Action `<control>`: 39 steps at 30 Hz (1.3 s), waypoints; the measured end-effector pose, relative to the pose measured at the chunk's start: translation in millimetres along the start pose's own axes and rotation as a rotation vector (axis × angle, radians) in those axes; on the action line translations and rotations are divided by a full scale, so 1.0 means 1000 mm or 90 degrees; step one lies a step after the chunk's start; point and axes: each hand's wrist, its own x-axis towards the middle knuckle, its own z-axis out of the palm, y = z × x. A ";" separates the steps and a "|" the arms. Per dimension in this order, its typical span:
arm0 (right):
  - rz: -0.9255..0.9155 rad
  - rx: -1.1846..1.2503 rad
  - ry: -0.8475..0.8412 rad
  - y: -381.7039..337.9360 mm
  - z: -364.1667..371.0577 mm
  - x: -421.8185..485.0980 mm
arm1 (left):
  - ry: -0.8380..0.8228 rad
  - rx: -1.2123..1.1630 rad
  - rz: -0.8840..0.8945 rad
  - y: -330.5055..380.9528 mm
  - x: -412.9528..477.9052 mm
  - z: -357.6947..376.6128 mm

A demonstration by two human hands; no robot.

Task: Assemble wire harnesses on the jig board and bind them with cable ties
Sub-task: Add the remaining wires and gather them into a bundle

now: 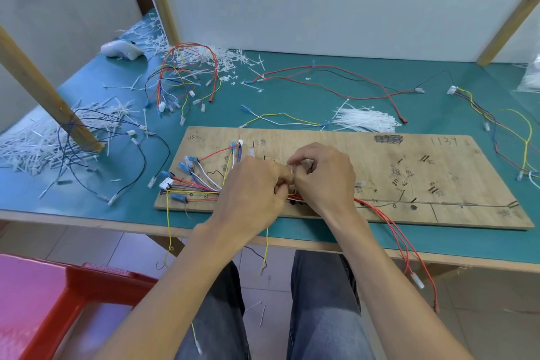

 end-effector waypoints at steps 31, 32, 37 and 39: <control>0.007 0.015 -0.009 0.000 0.000 0.000 | 0.066 0.070 0.186 -0.003 -0.046 0.017; 0.005 0.011 -0.010 0.000 0.000 0.000 | 0.052 0.080 0.185 -0.003 -0.048 0.017; -0.047 -0.024 -0.002 0.002 0.003 -0.002 | 0.037 0.129 0.178 -0.002 -0.056 0.015; -0.071 -0.012 0.016 0.003 0.003 -0.004 | 0.043 0.159 0.169 0.001 -0.057 0.016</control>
